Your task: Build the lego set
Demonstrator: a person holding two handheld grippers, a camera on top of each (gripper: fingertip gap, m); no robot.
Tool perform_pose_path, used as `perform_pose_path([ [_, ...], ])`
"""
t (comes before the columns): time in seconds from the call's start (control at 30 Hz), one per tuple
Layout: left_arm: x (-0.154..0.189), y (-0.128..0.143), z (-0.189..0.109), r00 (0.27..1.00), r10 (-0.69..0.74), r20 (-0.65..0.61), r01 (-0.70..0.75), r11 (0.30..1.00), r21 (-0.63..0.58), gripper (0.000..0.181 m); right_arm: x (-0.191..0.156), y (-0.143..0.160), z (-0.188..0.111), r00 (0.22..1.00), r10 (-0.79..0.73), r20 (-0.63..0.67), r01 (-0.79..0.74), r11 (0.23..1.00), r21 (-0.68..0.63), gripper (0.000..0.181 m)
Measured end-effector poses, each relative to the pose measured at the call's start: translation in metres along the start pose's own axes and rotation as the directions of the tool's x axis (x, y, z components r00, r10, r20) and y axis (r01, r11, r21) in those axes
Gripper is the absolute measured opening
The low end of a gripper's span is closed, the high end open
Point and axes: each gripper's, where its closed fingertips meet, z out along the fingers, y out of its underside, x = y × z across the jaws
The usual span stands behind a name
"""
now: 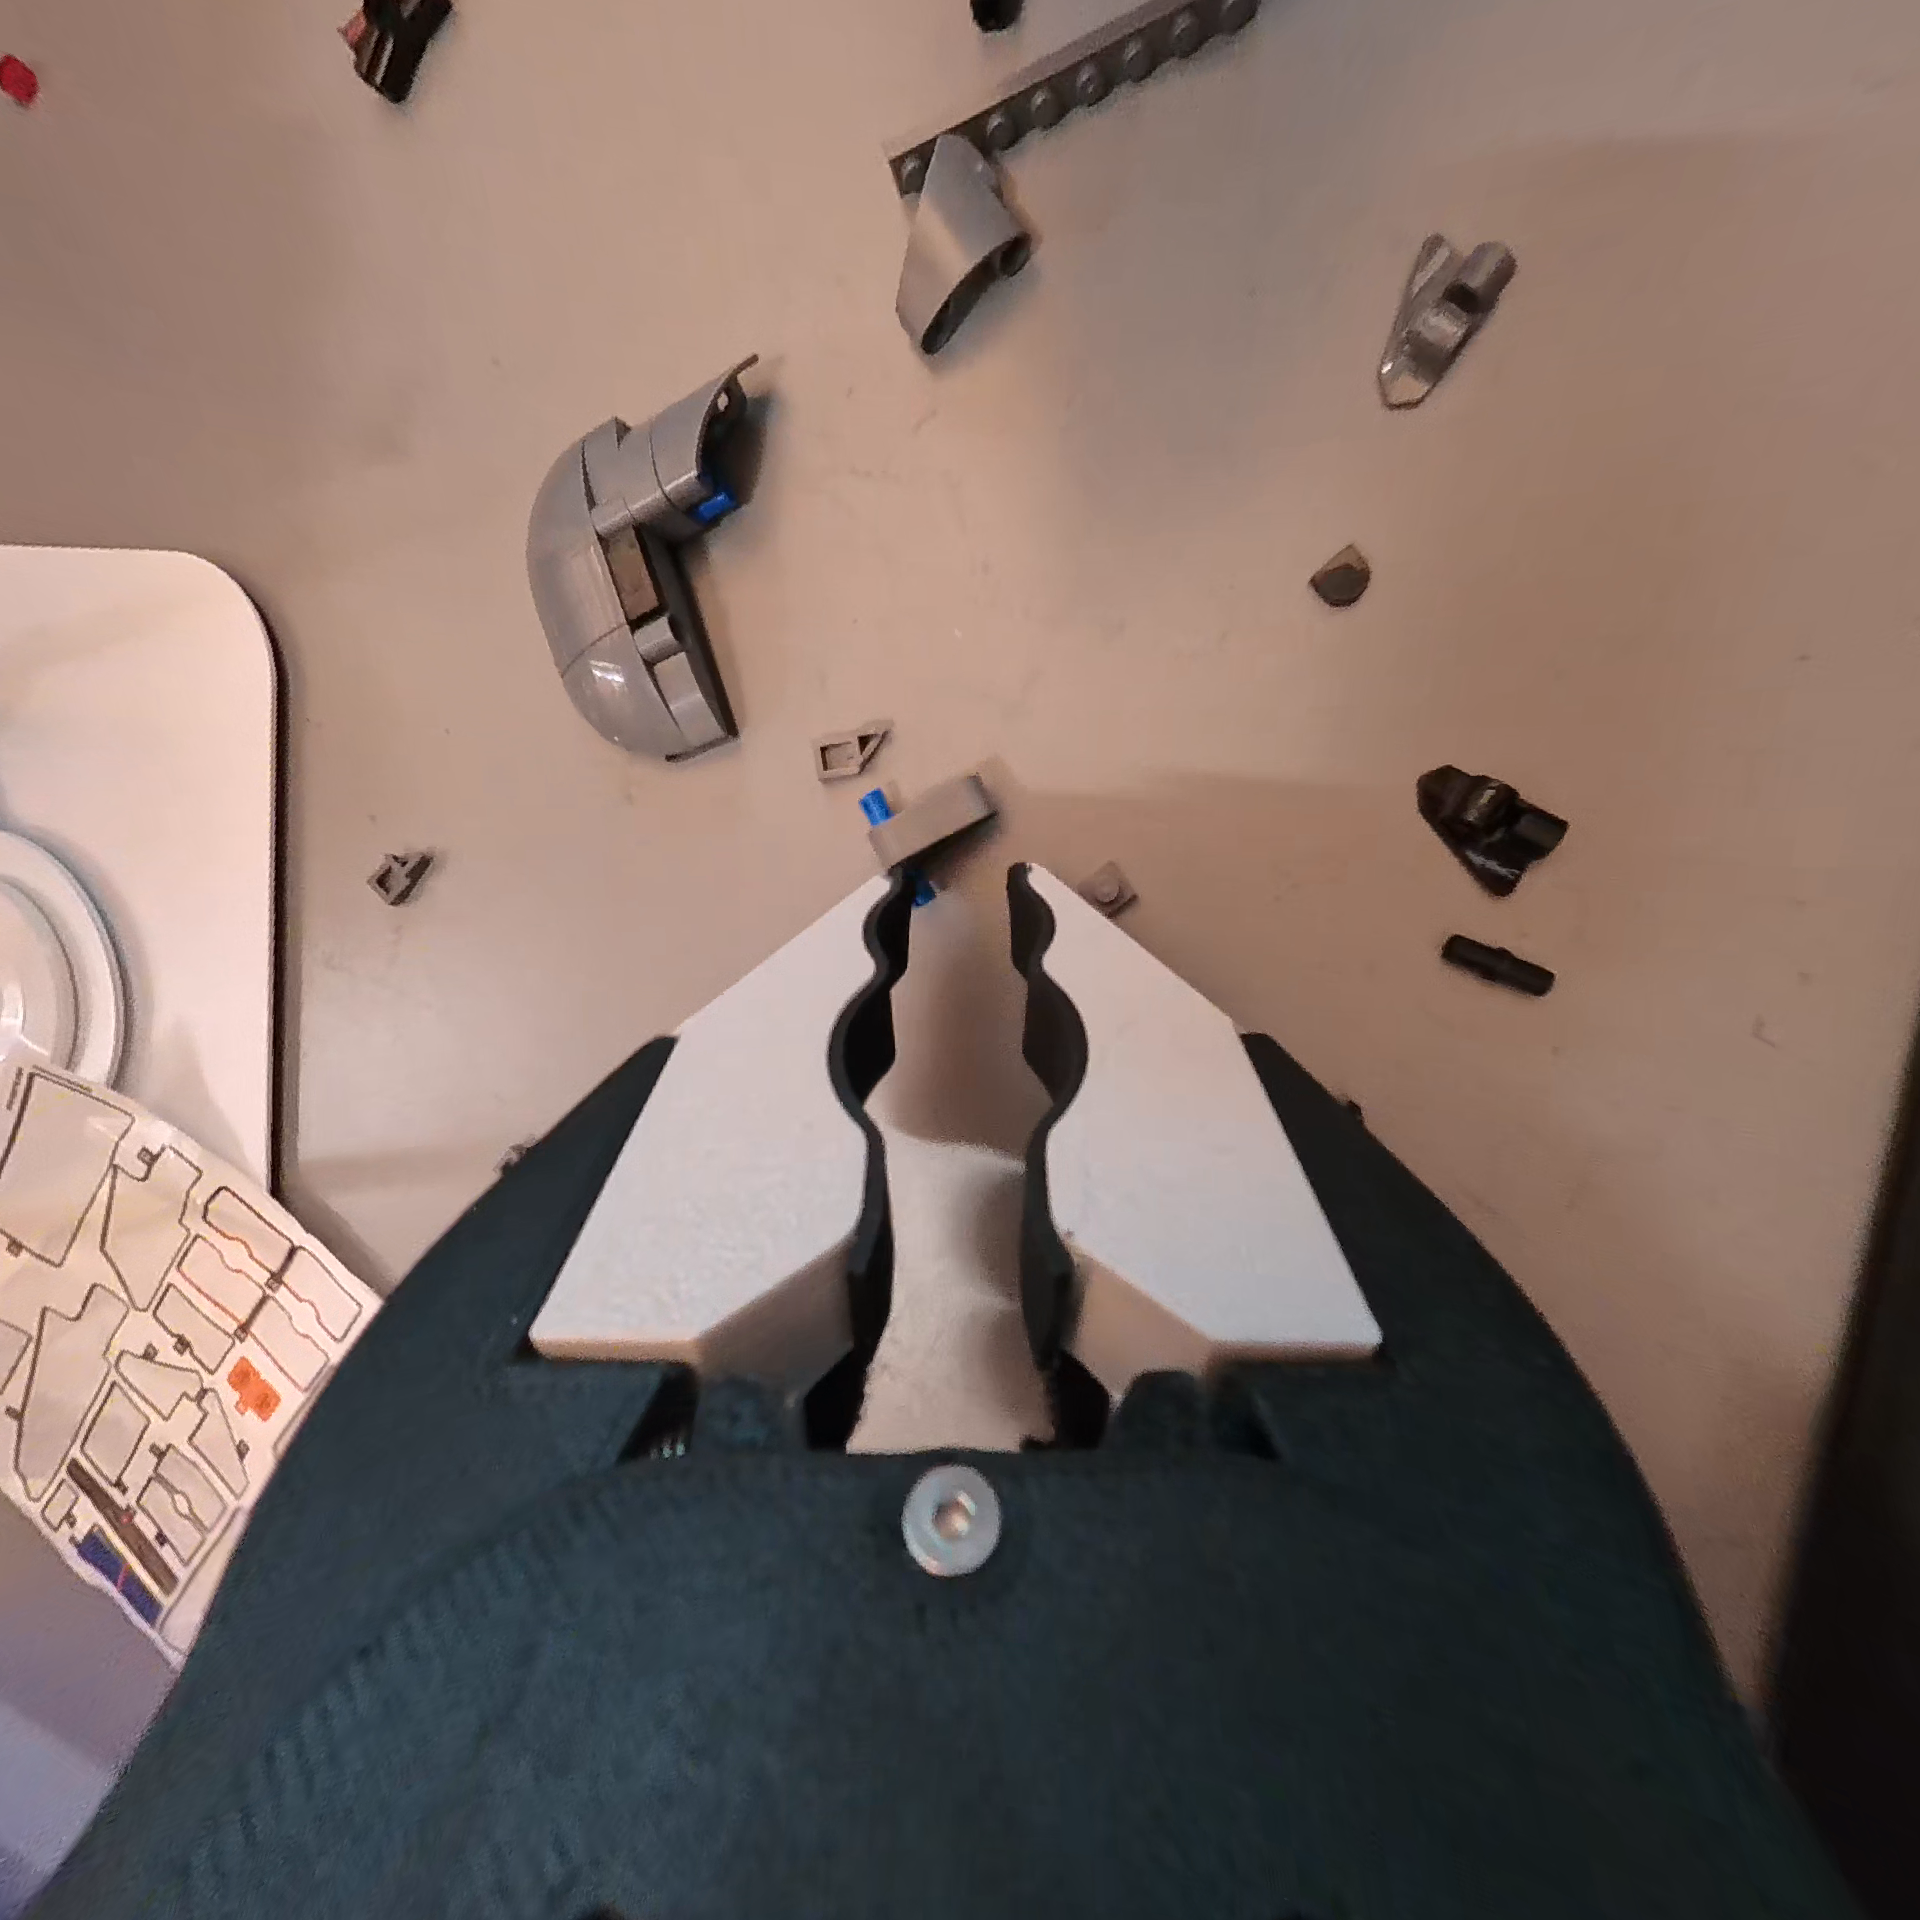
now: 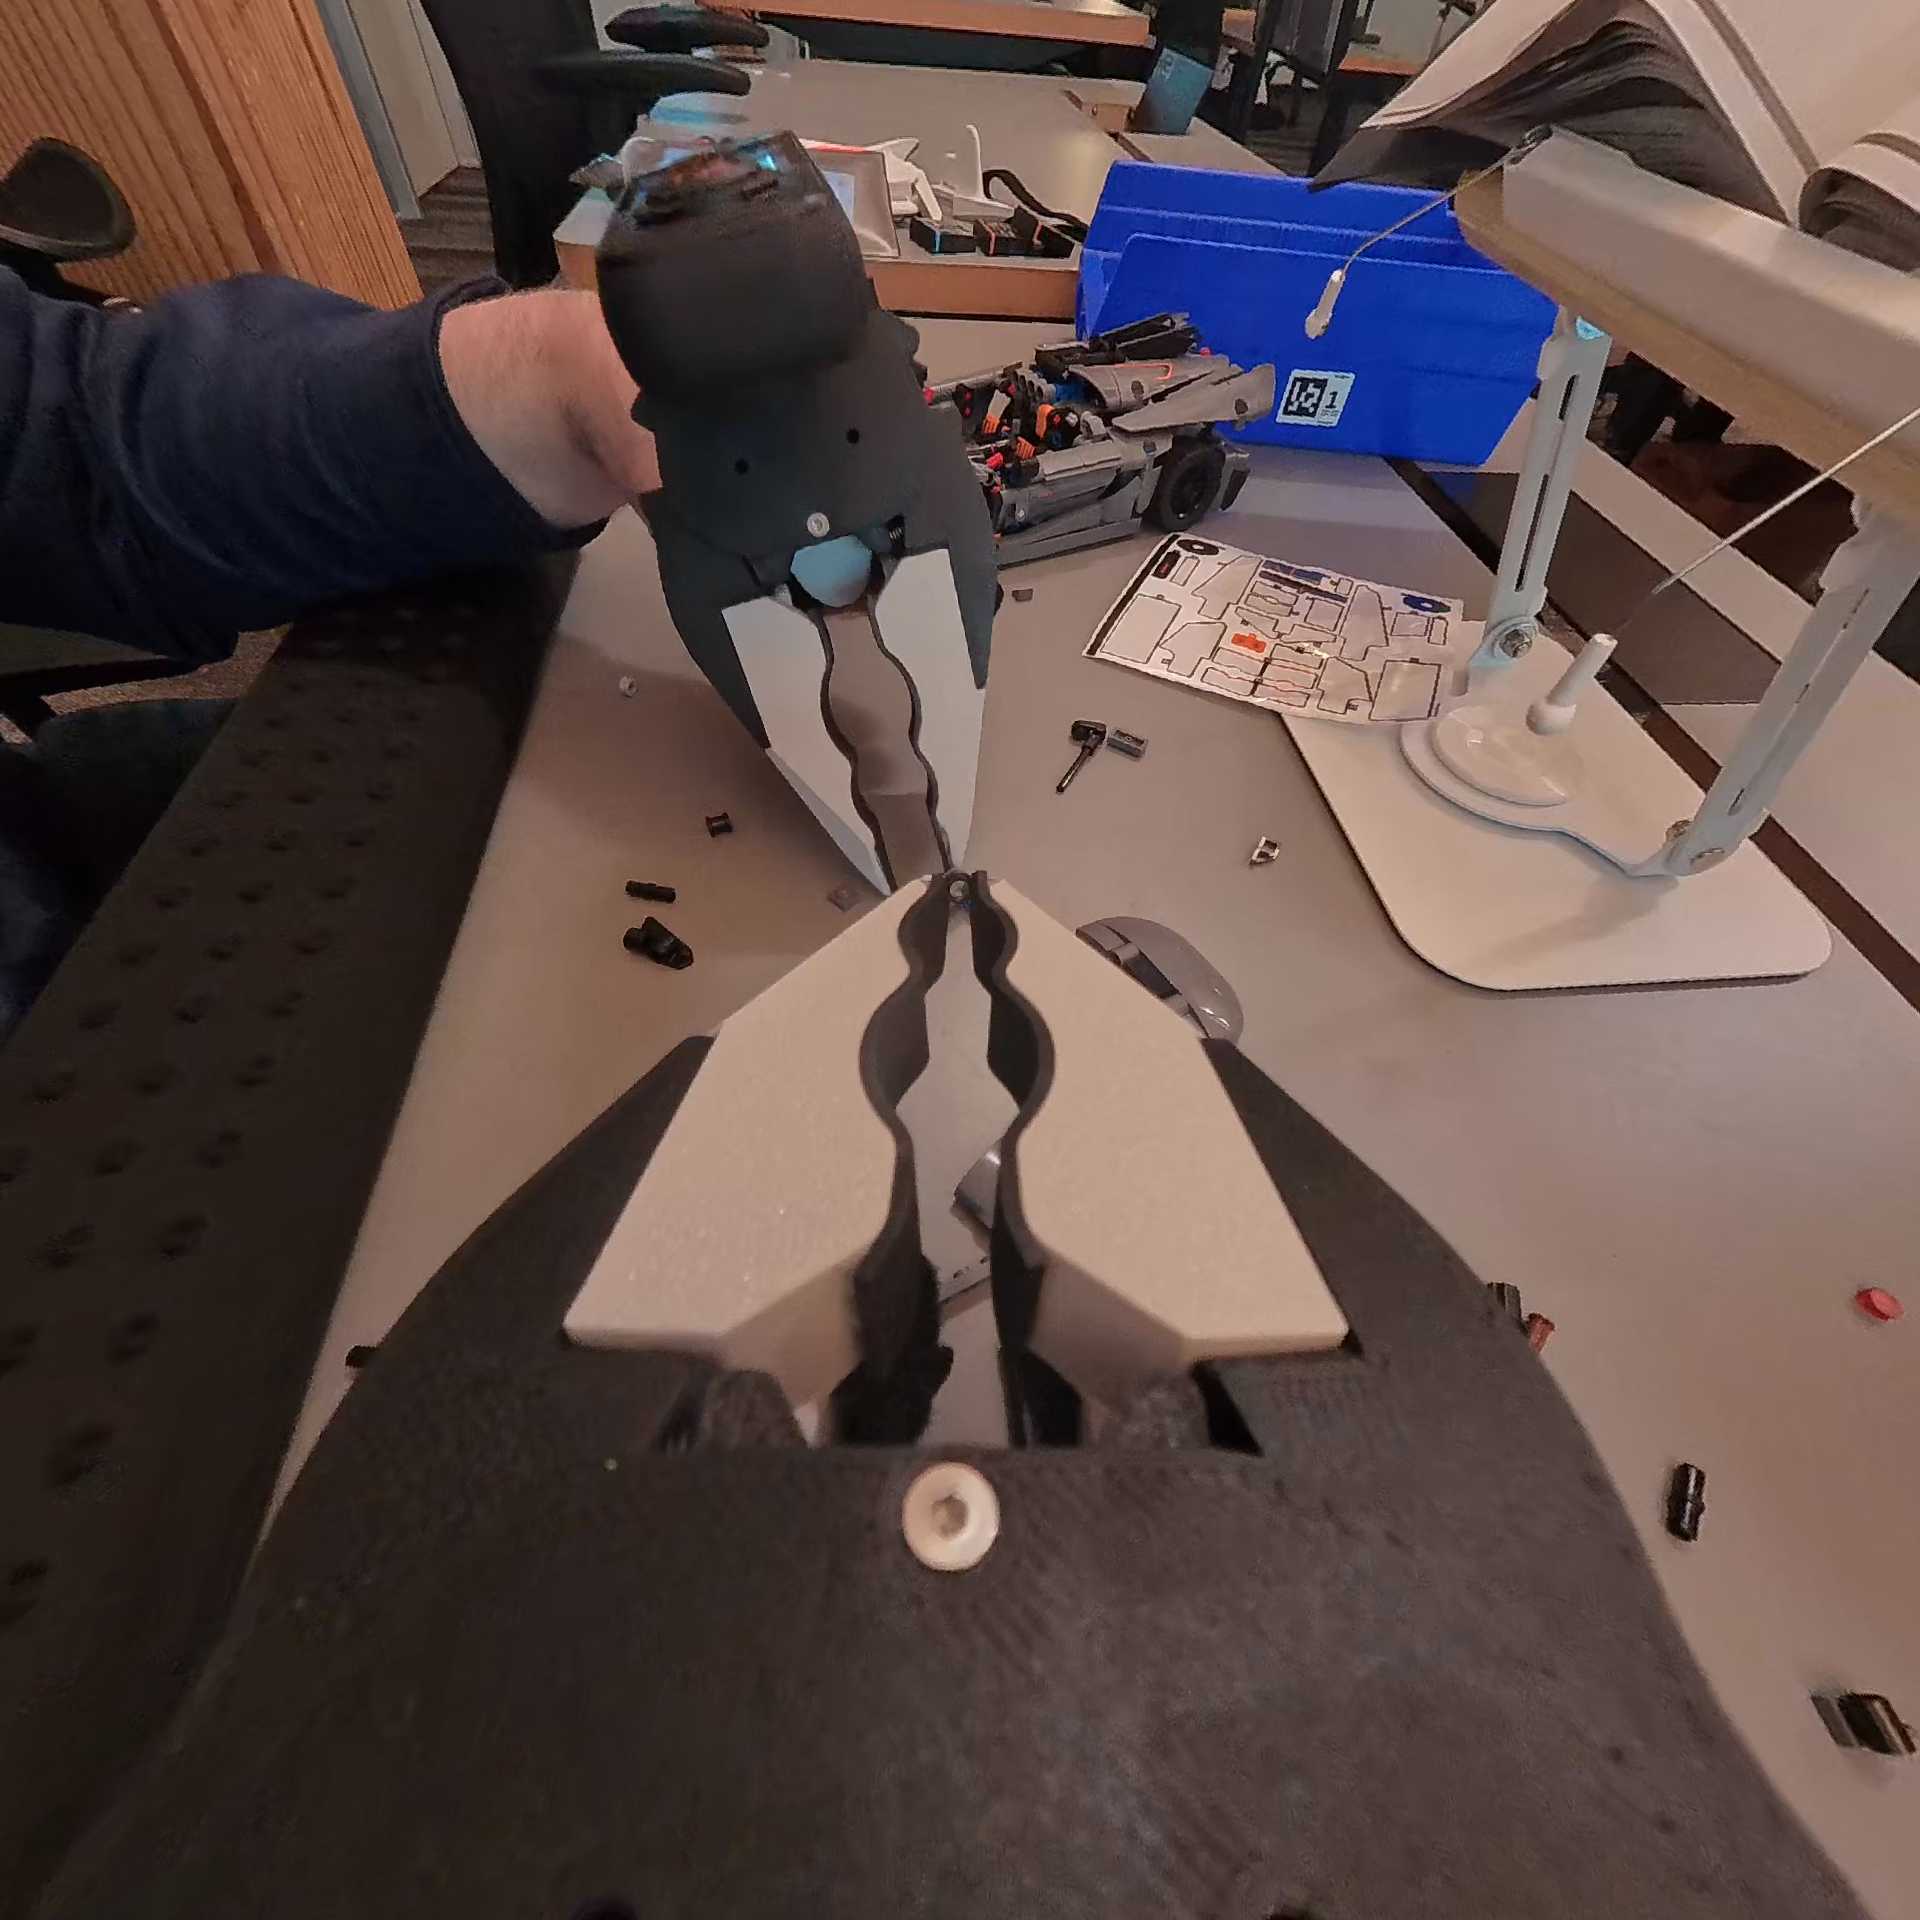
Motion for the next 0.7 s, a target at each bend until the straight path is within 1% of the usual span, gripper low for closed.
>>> perform_pose_path([
  [0.17, -0.004, -0.003, 0.005, 1.0, -0.012, 0.019, 0.012, 1.0, 0.004, 0.017, 0.0, 0.0, 0.0, 1.0, 0.0, -0.001, 0.0, 1.0, 0.001, 0.002],
  [0.27, -0.01, -0.002, 0.008, 0.998, -0.02, 0.055, 0.02, 1.0, -0.007, 0.005, 0.0, 0.0, 0.0, 1.0, 0.0, 0.0, 0.0, 1.0, 0.0, 0.002],
  [0.3, -0.011, -0.002, 0.009, 0.998, -0.028, 0.055, 0.028, 1.0, -0.001, 0.004, 0.0, 0.0, 0.0, 1.0, -0.001, 0.0, 0.001, 1.0, 0.0, 0.002],
  [0.5, -0.013, -0.005, 0.01, 0.997, -0.039, 0.059, 0.038, 0.999, 0.015, 0.003, 0.001, 0.0, 0.0, 1.0, 0.001, -0.003, -0.001, 1.0, 0.001, 0.002],
  [0.7, -0.017, -0.008, 0.009, 0.995, 0.0, 0.098, -0.002, 1.0, 0.017, 0.002, 0.001, 0.0, 0.0, 1.0, 0.001, -0.006, -0.001, 1.0, 0.0, 0.002],
])
